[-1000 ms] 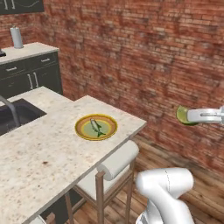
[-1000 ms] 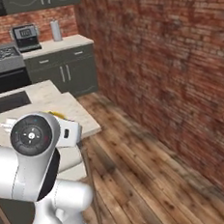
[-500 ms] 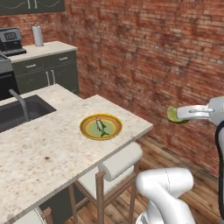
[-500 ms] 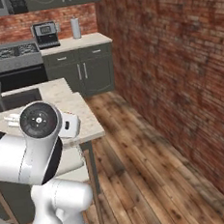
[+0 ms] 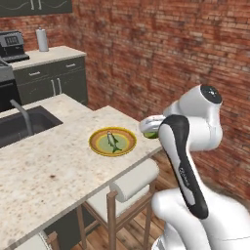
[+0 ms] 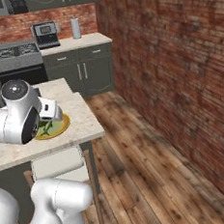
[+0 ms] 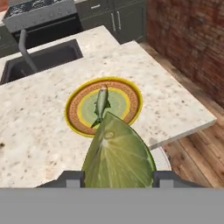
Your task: Take the lemon wedge from the fridge and place it on the plate with fish on the dining counter.
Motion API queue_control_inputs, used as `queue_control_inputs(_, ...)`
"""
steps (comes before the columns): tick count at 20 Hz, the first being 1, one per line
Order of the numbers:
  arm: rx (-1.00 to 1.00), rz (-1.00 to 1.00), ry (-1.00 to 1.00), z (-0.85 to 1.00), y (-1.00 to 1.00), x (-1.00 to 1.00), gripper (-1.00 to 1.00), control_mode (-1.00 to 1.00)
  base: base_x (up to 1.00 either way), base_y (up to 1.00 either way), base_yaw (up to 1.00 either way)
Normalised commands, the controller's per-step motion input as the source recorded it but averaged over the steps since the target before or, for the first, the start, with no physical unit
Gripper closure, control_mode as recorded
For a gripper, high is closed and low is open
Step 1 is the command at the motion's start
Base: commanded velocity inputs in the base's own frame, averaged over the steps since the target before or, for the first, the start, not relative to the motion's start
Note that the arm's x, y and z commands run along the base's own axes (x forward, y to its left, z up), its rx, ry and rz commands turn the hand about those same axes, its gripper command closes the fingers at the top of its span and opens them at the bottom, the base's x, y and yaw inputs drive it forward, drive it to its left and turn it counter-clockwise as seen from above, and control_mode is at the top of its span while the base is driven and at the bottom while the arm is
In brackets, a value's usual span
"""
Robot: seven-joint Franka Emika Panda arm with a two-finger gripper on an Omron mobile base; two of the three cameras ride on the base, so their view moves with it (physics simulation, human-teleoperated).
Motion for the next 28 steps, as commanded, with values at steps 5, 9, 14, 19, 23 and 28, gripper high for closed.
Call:
queue_control_inputs(5, -0.09, 0.00, 0.01, -0.30, 0.48, 1.00, 1.00, -1.00, 0.00, 0.00, 0.00)
queue_control_inputs(9, -0.02, 0.00, 0.00, -0.20, 0.34, 1.00, 1.00, -1.00, 0.00, 0.00, 0.00)
queue_control_inputs(14, 0.00, 0.00, 0.07, -0.03, 0.26, 0.78, 1.00, -1.00, 0.00, 0.00, 0.00)
queue_control_inputs(19, 0.00, 0.02, 0.19, -0.15, 0.55, 0.14, 1.00, -1.00, 0.00, 0.00, 0.00)
queue_control_inputs(23, 0.00, 0.09, 0.12, -0.16, 0.60, -0.01, 1.00, -1.00, 0.00, 0.00, 0.00)
queue_control_inputs(28, 0.00, 0.05, 0.00, -0.39, 0.31, 0.00, 1.00, -1.00, 0.00, 0.00, 0.00)
